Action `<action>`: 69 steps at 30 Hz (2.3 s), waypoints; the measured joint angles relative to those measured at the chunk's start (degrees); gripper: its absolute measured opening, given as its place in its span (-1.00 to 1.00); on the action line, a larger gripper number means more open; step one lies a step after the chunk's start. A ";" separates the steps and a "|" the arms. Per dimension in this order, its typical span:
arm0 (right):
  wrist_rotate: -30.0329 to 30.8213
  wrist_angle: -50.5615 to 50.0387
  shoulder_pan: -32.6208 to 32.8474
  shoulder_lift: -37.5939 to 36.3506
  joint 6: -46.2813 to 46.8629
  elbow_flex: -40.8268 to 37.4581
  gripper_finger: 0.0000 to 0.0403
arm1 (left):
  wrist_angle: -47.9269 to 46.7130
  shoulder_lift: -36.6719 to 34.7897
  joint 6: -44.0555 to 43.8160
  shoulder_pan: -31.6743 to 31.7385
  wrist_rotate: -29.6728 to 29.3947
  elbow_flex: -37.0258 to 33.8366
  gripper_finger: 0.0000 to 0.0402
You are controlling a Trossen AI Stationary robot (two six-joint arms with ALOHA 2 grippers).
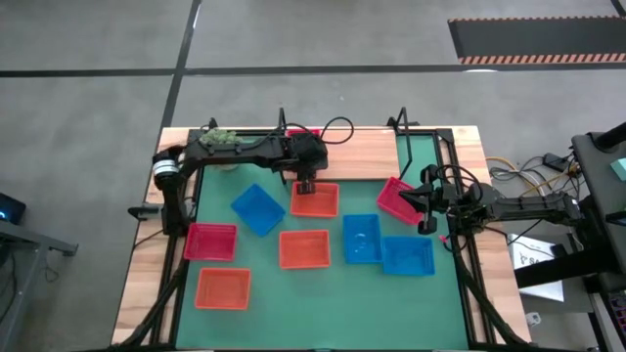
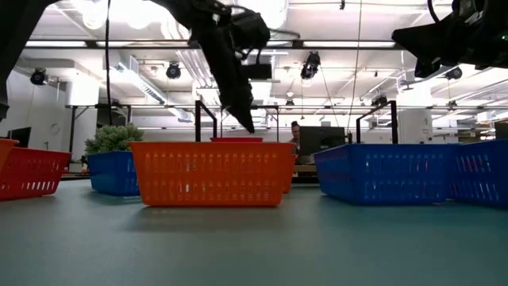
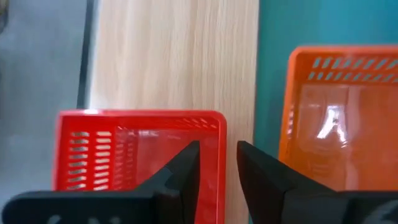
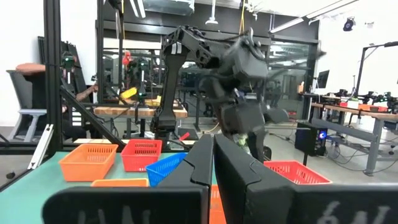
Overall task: Stack baskets on shelf by color
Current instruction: Put the center blue bin on the shelf
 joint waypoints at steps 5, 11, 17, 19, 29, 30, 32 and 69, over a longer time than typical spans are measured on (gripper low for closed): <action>0.02 -0.06 0.01 0.00 0.02 0.00 -0.96 | -0.54 -4.96 -4.09 -3.03 0.14 -0.13 -0.55; 0.00 -2.00 0.00 0.02 0.02 0.00 -0.96 | 6.90 -10.93 -10.33 -12.84 3.09 -3.27 -0.55; 0.02 -2.88 0.01 0.76 0.02 -0.02 -0.96 | 28.72 -15.02 -8.61 -25.12 3.23 -14.67 -0.55; -0.08 -2.56 0.01 0.82 0.52 -0.02 -0.96 | 35.95 -15.84 -7.44 -28.18 3.18 -18.95 -0.55; -4.59 7.62 0.50 5.43 1.66 -0.04 -0.96 | 53.62 -19.11 1.80 -32.16 2.26 -28.90 -0.55; -4.59 8.45 0.64 6.41 1.64 -0.04 -0.96 | 53.59 -19.48 2.55 -31.96 2.09 -29.04 -0.55; -4.61 10.65 0.68 8.67 1.62 -0.04 -0.96 | 53.62 -20.56 4.15 -31.65 1.62 -29.08 -0.55; 4.11 -36.23 18.10 56.51 11.56 48.66 -0.96 | 60.76 -49.16 8.92 -32.58 -8.13 -52.20 -0.55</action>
